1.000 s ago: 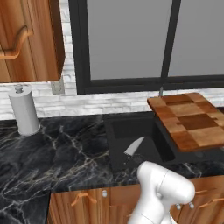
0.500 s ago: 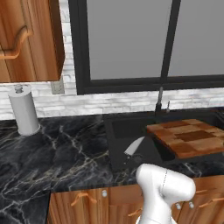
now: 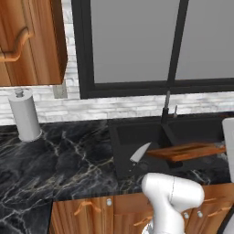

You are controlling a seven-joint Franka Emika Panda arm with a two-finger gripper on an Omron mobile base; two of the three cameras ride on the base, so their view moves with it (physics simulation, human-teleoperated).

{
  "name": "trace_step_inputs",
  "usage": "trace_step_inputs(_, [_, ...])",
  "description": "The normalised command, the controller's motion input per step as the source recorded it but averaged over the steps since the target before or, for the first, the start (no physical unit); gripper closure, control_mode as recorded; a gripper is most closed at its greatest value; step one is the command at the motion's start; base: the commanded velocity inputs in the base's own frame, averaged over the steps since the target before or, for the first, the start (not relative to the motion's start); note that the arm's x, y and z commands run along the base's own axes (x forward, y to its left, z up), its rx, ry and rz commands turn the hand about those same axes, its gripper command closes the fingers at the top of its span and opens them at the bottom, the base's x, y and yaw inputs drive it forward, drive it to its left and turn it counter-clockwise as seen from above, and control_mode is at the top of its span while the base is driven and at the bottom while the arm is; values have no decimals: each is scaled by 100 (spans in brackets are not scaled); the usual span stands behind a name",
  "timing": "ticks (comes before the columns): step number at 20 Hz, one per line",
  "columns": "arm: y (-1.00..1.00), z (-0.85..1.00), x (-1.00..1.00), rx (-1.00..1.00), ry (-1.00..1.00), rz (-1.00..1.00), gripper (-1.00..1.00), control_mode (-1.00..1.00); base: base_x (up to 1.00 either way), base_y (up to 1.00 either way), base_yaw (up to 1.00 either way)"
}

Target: Move the cutting board and knife to the sink. Then move spray from the cabinet to the counter.

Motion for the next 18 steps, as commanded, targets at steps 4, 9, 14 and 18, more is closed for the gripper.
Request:
trace_step_inputs(4, [4, -24, 37, 0, 16, 1, 100, -100, 0, 0, 0])
trace_step_inputs(9, [0, -25, 36, 0, 13, 2, 100, -100, 0, 0, 0])
trace_step_inputs(14, [0, -22, 39, 0, 8, 3, 100, -100, 0, 0, 0])
trace_step_inputs(18, [0, -25, 48, 0, 1, 3, 100, -100, 0, 0, 0])
